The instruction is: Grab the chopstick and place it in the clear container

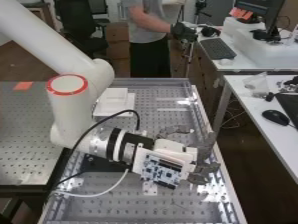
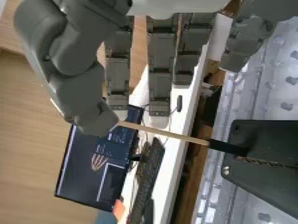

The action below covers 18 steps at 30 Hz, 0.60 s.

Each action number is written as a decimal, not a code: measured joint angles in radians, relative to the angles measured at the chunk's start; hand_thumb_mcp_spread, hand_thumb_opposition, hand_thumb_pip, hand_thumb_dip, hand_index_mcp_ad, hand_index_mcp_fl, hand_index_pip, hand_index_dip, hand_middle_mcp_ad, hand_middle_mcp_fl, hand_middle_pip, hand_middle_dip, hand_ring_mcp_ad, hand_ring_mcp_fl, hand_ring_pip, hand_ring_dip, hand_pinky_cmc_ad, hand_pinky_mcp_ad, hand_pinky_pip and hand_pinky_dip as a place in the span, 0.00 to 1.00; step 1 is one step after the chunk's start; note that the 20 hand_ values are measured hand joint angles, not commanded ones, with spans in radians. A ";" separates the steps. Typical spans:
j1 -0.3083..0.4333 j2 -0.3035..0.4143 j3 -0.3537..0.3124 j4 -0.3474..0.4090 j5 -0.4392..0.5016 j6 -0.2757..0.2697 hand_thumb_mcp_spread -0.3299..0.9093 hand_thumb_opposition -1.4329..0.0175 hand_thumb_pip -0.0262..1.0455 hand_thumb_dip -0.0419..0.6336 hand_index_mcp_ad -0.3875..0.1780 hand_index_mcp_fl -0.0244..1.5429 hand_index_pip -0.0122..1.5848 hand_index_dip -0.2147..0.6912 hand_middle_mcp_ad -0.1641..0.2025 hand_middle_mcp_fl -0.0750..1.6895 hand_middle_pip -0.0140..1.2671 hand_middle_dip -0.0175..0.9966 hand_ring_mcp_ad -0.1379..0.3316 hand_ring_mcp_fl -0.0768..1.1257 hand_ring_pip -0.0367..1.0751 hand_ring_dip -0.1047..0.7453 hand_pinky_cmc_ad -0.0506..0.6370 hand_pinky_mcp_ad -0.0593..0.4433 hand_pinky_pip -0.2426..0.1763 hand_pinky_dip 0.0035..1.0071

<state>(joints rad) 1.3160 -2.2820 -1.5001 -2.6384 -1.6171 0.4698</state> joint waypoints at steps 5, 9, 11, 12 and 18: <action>0.004 -0.007 0.005 0.011 0.004 0.023 0.60 0.42 0.68 0.63 0.32 0.28 0.47 0.49 0.61 0.44 0.12 0.68 0.37 0.28 0.11 0.60 0.63 0.67 0.40 0.16; 0.008 -0.017 0.015 0.019 0.007 0.040 0.60 0.42 0.66 0.62 0.32 0.28 0.48 0.48 0.61 0.45 0.12 0.68 0.37 0.28 0.11 0.60 0.63 0.67 0.40 0.16; 0.011 -0.024 0.024 0.020 0.010 0.042 0.61 0.42 0.65 0.63 0.29 0.29 0.49 0.48 0.61 0.46 0.12 0.68 0.37 0.29 0.11 0.60 0.62 0.67 0.40 0.16; 0.011 -0.025 0.025 0.020 0.010 0.041 0.62 0.42 0.65 0.62 0.29 0.29 0.49 0.48 0.60 0.46 0.12 0.68 0.37 0.29 0.11 0.60 0.63 0.67 0.40 0.16; 0.012 -0.034 0.038 0.015 0.022 0.025 0.65 0.42 0.59 0.59 0.28 0.31 0.54 0.48 0.61 0.47 0.13 0.68 0.36 0.31 0.11 0.61 0.62 0.67 0.40 0.16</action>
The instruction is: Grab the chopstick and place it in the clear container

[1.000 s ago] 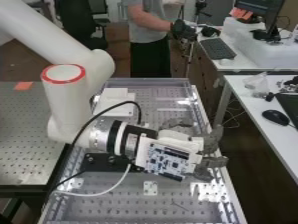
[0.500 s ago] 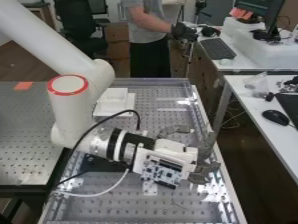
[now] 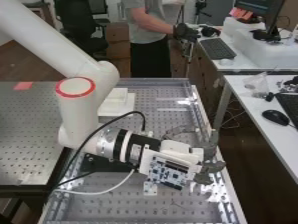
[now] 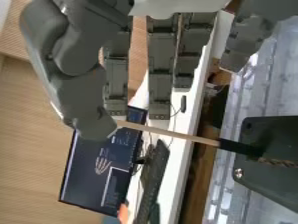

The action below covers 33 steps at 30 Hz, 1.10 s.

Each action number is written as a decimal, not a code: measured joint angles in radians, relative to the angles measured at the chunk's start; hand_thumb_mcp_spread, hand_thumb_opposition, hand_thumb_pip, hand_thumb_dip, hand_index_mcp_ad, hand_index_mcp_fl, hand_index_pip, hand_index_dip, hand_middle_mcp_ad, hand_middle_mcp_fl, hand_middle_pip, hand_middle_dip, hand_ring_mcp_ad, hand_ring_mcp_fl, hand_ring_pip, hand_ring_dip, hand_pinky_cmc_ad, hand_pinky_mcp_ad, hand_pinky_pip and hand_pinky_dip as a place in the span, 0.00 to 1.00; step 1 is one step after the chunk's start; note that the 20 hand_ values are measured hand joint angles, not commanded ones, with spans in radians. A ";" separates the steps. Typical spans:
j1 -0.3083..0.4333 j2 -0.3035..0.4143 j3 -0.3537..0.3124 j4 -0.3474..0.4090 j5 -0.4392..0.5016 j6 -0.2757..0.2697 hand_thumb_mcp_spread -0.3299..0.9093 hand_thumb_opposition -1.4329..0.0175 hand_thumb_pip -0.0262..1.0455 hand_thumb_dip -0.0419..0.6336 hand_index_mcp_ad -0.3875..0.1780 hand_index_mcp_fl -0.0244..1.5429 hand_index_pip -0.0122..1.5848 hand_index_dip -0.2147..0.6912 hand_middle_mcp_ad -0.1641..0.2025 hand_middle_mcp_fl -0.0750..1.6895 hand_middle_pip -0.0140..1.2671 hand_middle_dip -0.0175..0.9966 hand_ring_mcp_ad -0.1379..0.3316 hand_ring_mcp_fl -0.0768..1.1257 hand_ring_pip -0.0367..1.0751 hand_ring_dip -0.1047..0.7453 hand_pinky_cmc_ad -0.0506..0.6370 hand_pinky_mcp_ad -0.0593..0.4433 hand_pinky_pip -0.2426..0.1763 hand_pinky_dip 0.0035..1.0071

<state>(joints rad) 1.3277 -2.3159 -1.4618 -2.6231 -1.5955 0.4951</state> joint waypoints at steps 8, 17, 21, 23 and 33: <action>-0.004 -0.008 0.019 -0.015 -0.006 -0.021 0.69 0.42 0.53 0.57 0.28 0.35 0.57 0.46 0.60 0.49 0.13 0.71 0.37 0.32 0.11 0.65 0.62 0.68 0.43 0.17; -0.004 -0.030 0.054 -0.044 -0.015 -0.041 0.72 0.42 0.50 0.56 0.21 0.37 0.47 0.46 0.61 0.53 0.13 0.71 0.35 0.35 0.13 0.66 0.61 0.67 0.46 0.17; -0.005 -0.036 0.062 -0.050 -0.018 -0.041 0.72 0.42 0.50 0.54 0.21 0.38 0.45 0.47 0.61 0.53 0.13 0.73 0.35 0.36 0.13 0.66 0.62 0.67 0.46 0.17; -0.006 -0.039 0.065 -0.054 -0.017 -0.043 0.72 0.42 0.50 0.54 0.21 0.38 0.44 0.47 0.61 0.53 0.13 0.73 0.35 0.36 0.13 0.66 0.62 0.67 0.46 0.17; -0.012 -0.048 0.072 -0.065 -0.024 -0.051 0.74 0.42 0.47 0.54 0.21 0.44 0.45 0.47 0.61 0.55 0.13 0.73 0.33 0.39 0.13 0.67 0.62 0.68 0.50 0.17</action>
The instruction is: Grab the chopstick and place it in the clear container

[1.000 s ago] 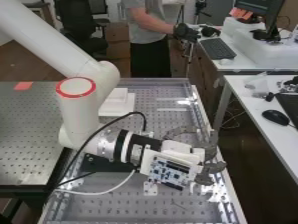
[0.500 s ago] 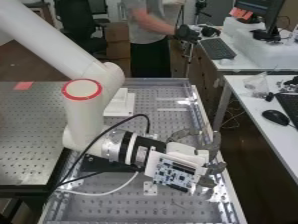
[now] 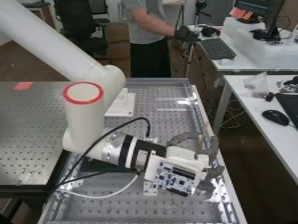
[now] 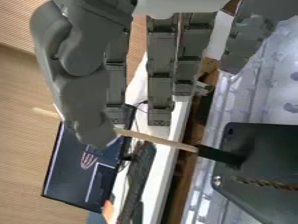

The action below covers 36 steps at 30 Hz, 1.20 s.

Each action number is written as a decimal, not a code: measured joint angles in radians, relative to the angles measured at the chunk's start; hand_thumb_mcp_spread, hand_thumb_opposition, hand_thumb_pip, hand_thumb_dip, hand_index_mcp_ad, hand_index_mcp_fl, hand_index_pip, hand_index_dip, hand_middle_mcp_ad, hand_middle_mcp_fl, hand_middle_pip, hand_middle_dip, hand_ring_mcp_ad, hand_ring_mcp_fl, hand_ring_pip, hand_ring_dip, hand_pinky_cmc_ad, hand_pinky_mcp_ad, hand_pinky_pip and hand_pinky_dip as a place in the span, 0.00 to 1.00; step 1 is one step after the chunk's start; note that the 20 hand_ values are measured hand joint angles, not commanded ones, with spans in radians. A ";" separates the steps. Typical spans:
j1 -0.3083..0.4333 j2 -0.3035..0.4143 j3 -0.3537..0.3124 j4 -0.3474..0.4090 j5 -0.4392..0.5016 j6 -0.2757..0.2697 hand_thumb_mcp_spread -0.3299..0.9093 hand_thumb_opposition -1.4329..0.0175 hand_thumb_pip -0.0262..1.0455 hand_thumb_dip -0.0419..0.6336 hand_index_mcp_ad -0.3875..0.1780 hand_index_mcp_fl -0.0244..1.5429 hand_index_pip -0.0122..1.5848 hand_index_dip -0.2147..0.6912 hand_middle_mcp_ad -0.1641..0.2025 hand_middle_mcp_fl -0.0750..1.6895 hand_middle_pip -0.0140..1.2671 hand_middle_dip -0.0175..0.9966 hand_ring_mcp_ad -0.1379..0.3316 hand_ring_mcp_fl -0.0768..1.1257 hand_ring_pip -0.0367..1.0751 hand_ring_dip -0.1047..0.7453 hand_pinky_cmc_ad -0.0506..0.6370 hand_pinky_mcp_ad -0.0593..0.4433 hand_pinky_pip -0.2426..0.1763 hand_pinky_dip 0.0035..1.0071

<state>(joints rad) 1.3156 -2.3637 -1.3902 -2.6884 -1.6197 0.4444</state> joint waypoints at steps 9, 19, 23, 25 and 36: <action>-0.002 -0.003 0.001 0.003 0.007 0.005 0.76 0.40 0.46 0.54 0.17 0.50 0.47 0.47 0.61 0.56 0.13 0.73 0.34 0.40 0.13 0.67 0.61 0.67 0.54 0.17; -0.004 -0.007 0.007 -0.005 0.006 0.004 0.84 0.31 0.44 0.49 0.06 0.54 0.55 0.51 0.60 0.59 0.15 0.73 0.33 0.45 0.12 0.71 0.61 0.68 0.57 0.16; -0.004 -0.008 0.009 -0.007 0.007 0.003 0.84 0.31 0.44 0.49 0.06 0.54 0.55 0.51 0.61 0.59 0.17 0.73 0.34 0.44 0.14 0.72 0.61 0.68 0.57 0.17; -0.005 -0.009 0.010 -0.008 0.010 0.001 0.84 0.31 0.44 0.49 0.06 0.54 0.55 0.51 0.61 0.60 0.18 0.72 0.33 0.45 0.14 0.72 0.61 0.68 0.57 0.17; -0.009 -0.010 0.018 -0.011 0.021 -0.016 0.84 0.31 0.44 0.49 0.05 0.56 0.54 0.51 0.60 0.63 0.20 0.73 0.34 0.48 0.14 0.72 0.61 0.70 0.61 0.17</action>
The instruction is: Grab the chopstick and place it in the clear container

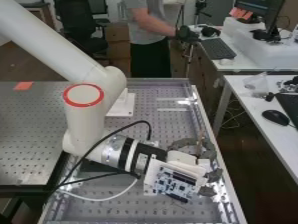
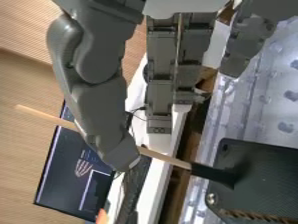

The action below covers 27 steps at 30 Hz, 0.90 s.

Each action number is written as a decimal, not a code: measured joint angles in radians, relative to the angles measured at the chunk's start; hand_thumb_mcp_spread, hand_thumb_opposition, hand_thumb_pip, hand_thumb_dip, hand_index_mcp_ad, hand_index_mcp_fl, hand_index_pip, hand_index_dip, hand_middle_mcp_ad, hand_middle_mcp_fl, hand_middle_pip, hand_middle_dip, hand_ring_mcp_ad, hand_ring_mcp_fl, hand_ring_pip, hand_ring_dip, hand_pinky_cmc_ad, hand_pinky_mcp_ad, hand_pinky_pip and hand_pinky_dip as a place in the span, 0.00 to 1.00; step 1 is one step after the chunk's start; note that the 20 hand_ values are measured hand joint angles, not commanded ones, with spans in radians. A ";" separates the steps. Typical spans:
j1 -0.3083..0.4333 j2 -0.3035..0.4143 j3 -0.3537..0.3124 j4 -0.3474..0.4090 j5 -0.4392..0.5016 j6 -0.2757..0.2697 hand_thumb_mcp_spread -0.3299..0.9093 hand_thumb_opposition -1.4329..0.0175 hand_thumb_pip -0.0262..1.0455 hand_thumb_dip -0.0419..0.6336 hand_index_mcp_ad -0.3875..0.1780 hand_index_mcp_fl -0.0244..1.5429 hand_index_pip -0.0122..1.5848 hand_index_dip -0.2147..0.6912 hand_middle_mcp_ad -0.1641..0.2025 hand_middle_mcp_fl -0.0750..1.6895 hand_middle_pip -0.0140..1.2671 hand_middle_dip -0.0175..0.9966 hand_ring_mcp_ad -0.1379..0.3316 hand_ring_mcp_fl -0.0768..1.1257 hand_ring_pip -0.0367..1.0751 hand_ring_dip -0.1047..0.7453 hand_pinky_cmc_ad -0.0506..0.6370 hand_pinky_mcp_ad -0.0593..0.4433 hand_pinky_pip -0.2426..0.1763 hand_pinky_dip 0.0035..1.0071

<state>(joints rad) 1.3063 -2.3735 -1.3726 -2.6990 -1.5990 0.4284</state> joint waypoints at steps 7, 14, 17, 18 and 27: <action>-0.002 -0.001 0.011 -0.006 -0.005 -0.022 0.88 0.31 0.41 0.49 0.05 0.60 0.51 0.51 0.60 0.68 0.23 0.72 0.34 0.50 0.14 0.74 0.61 0.70 0.60 0.17; 0.001 -0.003 0.025 -0.013 -0.007 -0.046 0.88 0.29 0.41 0.48 0.05 0.64 0.49 0.53 0.60 0.71 0.23 0.73 0.34 0.51 0.14 0.75 0.62 0.70 0.60 0.17; 0.002 -0.004 0.028 -0.012 -0.002 -0.051 0.89 0.29 0.41 0.48 0.06 0.65 0.47 0.53 0.61 0.72 0.23 0.72 0.33 0.53 0.14 0.76 0.62 0.70 0.60 0.17; 0.002 -0.004 0.029 -0.012 -0.002 -0.052 0.89 0.28 0.41 0.48 0.09 0.65 0.48 0.54 0.61 0.72 0.23 0.73 0.34 0.53 0.13 0.77 0.62 0.70 0.60 0.17; 0.003 -0.015 0.065 -0.025 -0.009 -0.074 0.90 0.26 0.41 0.48 0.20 0.68 0.44 0.55 0.60 0.75 0.23 0.72 0.34 0.54 0.14 0.78 0.61 0.74 0.60 0.17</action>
<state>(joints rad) 1.3092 -2.3885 -1.3077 -2.7242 -1.6085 0.3540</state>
